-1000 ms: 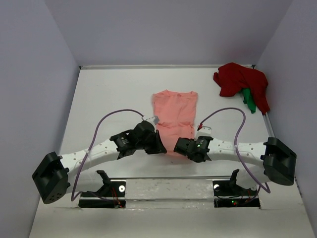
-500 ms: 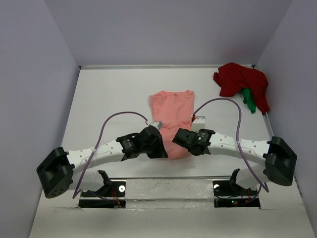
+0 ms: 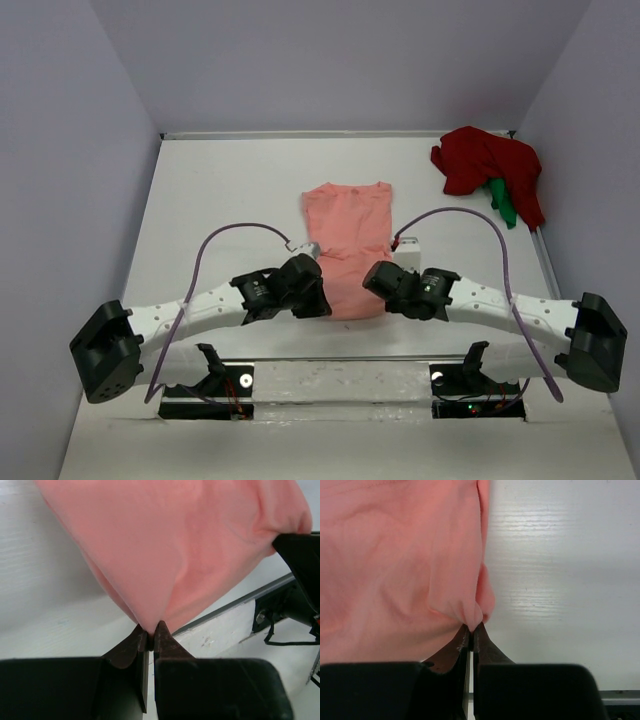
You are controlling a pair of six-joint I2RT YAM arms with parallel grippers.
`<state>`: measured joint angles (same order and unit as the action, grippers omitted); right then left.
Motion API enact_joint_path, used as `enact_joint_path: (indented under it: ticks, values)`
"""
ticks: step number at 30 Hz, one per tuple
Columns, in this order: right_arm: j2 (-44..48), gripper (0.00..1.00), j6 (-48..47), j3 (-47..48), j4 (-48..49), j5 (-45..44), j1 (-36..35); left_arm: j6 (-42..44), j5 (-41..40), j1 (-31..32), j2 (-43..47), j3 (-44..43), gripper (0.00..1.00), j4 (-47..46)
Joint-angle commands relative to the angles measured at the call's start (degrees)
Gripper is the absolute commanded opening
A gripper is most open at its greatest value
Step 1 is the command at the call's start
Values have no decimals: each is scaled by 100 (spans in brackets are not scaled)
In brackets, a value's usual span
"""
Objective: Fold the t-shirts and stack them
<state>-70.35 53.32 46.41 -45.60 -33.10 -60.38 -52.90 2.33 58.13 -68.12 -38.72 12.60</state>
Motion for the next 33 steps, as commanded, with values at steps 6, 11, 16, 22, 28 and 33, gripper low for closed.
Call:
enact_joint_path:
  ticks: [6,11,16,22,28,33]
  values:
    - [118,0,-1270,1168,147,-662,79,210,-1208,32,202,-909,0,919]
    - [162,0,-1754,1423,280,-777,132,298,-1560,32,237,-1322,0,1253]
    - [83,0,-2167,1520,482,-566,614,474,-1771,-12,124,-1507,0,1368]
    - [-189,0,-2519,1669,798,-303,940,842,-1429,-565,36,-1472,0,1035]
    - [-760,0,-3064,1932,1264,233,1520,1588,-954,-1619,-586,-1717,0,595]
    - [-1656,0,-3415,2582,1545,620,1906,2056,-577,-2251,-1824,-2674,0,437]
